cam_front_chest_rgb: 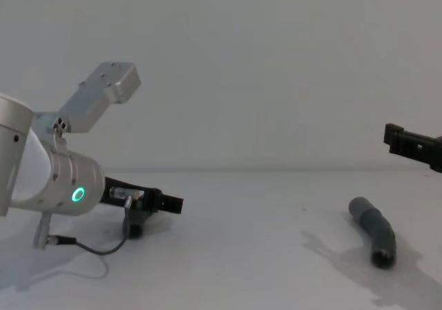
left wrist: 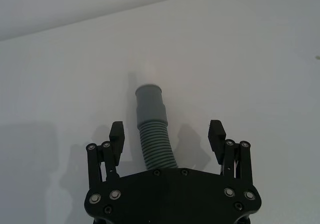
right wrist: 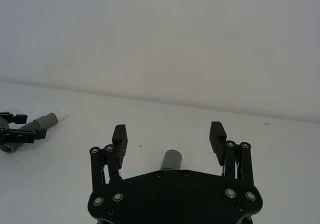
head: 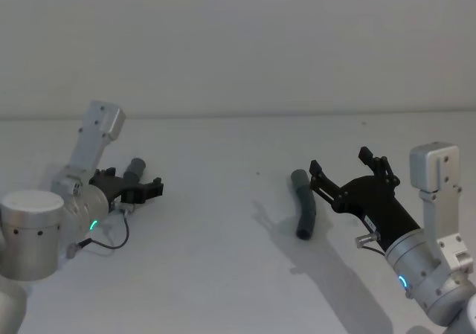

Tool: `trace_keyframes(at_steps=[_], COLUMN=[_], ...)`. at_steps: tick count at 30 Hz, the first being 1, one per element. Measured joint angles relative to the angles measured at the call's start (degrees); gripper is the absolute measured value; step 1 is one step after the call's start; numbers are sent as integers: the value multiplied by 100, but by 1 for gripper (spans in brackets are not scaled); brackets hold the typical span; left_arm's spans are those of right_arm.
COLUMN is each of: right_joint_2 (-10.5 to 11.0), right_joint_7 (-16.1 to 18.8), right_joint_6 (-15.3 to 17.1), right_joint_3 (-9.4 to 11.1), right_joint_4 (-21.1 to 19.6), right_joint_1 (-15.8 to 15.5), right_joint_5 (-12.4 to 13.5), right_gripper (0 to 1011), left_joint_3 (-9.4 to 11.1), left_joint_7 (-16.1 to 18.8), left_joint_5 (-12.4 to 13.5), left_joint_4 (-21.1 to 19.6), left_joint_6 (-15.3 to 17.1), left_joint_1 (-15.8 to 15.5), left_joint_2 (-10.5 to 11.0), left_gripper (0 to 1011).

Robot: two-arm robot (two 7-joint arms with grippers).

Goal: Use both hands to pick up one end of the pipe from the table, align the ends, and insert them.

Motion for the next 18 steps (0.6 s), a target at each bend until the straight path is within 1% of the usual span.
trace_keyframes(at_steps=[8,18], right_joint_2=[0,0], right_joint_7=[0,0], right_joint_6=[0,0], right_joint_3=[0,0], right_joint_4=[0,0], right_joint_1=[0,0], right_joint_5=[0,0], right_gripper=[1001,1002], left_joint_3=[-47,-100], left_joint_7=[-29,-63], left_joint_5=[-23,-43], left_joint_4=[194,348], left_joint_6=[230,392], left_joint_1=[-170,-283], left_joint_2=[-105,-187], left_gripper=[1001,1001])
